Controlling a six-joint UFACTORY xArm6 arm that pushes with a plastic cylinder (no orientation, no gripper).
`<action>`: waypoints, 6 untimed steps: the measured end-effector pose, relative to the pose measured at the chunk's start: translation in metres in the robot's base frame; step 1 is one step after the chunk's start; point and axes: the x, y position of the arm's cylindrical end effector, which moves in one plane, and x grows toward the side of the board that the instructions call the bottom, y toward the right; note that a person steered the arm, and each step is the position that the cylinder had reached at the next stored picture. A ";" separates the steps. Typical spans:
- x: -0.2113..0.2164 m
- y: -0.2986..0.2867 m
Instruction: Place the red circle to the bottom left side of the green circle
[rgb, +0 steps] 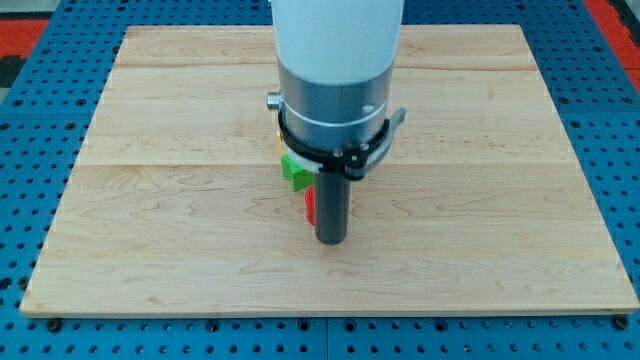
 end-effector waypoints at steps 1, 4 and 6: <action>-0.016 0.000; -0.014 -0.023; -0.032 -0.002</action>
